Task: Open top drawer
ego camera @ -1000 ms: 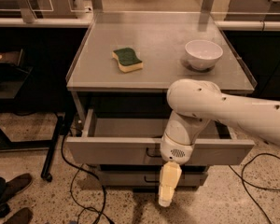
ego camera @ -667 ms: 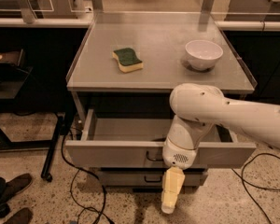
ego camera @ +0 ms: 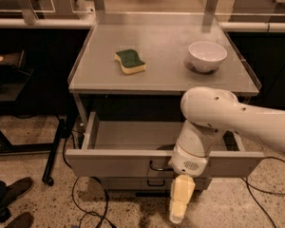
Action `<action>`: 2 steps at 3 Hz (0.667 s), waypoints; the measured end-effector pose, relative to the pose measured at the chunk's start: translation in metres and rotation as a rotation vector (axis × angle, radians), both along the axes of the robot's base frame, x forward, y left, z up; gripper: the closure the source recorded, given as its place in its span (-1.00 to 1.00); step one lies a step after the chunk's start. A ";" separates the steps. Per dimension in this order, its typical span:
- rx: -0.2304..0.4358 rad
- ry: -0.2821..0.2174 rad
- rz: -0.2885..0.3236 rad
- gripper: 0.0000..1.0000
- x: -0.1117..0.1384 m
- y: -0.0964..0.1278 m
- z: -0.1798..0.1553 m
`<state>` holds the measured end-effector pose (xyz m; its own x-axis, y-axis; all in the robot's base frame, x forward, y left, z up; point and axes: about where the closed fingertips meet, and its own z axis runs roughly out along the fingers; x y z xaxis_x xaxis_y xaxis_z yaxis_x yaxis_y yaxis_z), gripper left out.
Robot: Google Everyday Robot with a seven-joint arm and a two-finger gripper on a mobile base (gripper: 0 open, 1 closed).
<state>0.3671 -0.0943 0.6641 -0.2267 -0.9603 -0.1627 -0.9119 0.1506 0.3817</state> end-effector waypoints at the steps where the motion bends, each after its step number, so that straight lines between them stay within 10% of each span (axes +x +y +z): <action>1: 0.004 0.012 0.005 -1.00 -0.011 0.004 0.006; 2: 0.006 0.015 0.005 -1.00 -0.020 0.003 0.012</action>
Offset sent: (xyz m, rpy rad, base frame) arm -0.1013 -0.0737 0.0489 0.0337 0.0197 -0.0525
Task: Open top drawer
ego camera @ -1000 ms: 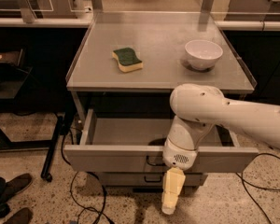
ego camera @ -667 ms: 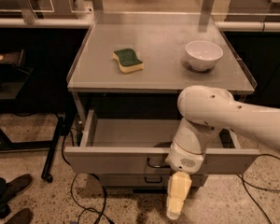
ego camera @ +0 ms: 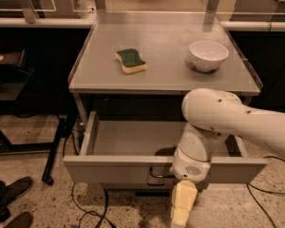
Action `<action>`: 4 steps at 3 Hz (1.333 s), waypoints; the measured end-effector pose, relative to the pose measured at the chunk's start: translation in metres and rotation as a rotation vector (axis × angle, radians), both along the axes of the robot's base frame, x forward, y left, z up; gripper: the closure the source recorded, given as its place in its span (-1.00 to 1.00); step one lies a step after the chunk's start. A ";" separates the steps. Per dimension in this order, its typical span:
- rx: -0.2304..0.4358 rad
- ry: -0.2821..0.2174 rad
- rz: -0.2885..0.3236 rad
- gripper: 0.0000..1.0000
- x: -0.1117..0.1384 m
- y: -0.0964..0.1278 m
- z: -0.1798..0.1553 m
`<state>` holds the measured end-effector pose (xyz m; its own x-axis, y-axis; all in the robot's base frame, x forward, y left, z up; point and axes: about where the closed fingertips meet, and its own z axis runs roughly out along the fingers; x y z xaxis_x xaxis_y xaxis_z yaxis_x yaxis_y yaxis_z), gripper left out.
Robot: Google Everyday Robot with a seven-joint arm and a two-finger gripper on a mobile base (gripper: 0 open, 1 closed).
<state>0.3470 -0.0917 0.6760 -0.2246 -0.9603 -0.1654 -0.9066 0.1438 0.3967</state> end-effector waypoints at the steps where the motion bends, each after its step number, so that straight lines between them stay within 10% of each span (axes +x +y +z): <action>1: 0.000 0.000 0.000 -1.00 -0.001 0.002 0.000; 4: 0.007 0.016 -0.007 -1.00 -0.022 -0.003 0.010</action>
Offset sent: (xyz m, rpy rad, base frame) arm -0.0932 -0.0737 0.0326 0.0500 0.0421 -0.0540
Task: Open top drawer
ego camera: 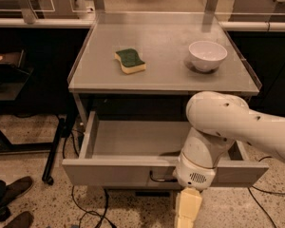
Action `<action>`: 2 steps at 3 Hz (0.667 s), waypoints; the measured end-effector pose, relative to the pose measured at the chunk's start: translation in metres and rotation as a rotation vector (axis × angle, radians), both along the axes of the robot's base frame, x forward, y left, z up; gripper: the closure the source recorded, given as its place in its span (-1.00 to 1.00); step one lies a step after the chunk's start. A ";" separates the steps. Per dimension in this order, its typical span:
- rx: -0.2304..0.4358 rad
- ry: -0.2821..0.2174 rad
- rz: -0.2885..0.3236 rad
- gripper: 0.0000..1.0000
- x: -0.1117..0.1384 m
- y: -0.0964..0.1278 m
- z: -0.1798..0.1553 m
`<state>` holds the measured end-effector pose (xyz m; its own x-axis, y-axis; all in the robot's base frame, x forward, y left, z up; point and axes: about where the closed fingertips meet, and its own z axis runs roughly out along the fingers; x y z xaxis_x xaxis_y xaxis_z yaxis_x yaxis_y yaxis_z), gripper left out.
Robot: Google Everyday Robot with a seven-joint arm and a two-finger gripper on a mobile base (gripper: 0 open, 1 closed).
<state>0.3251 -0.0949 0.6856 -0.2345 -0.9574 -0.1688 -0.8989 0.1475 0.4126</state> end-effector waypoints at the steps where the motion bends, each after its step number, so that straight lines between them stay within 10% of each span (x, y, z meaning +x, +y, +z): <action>1: 0.033 0.039 -0.058 -1.00 -0.066 -0.063 0.011; 2: 0.034 0.039 -0.058 -1.00 -0.066 -0.062 0.011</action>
Offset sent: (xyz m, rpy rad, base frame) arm -0.1036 -0.0998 0.0160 0.0518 0.0732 -0.0999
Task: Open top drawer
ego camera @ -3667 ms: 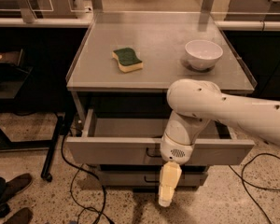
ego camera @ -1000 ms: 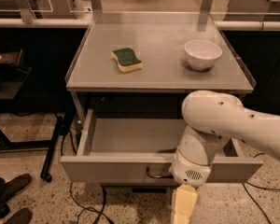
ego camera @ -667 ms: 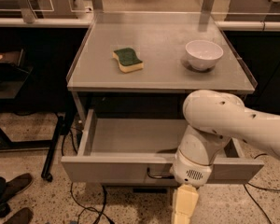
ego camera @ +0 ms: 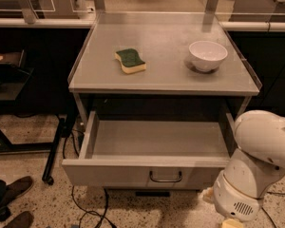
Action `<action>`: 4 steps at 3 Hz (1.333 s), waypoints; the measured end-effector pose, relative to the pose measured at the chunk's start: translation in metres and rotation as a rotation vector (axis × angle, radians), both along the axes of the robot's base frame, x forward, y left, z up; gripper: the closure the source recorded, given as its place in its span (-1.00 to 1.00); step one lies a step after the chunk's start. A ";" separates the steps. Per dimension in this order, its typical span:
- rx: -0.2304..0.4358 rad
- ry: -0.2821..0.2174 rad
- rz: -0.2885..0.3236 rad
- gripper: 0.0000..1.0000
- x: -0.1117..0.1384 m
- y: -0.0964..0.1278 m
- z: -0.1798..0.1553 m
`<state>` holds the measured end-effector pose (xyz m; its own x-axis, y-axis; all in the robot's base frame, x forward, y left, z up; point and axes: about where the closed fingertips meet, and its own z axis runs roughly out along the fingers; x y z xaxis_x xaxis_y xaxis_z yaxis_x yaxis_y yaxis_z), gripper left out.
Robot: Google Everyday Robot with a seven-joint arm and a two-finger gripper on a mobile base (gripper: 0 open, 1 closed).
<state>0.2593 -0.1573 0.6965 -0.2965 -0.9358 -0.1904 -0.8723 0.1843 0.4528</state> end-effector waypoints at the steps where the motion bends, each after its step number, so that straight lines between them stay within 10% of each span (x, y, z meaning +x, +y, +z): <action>1: 0.011 -0.012 0.012 -1.00 0.006 0.005 0.003; 4: -0.021 -0.113 0.027 -1.00 0.023 0.007 0.042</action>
Offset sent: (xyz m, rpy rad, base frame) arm 0.0220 0.0157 0.0184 -0.0082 -0.0742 0.0348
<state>0.2821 -0.1507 0.7380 -0.2494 -0.9473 -0.2010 -0.9222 0.1690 0.3480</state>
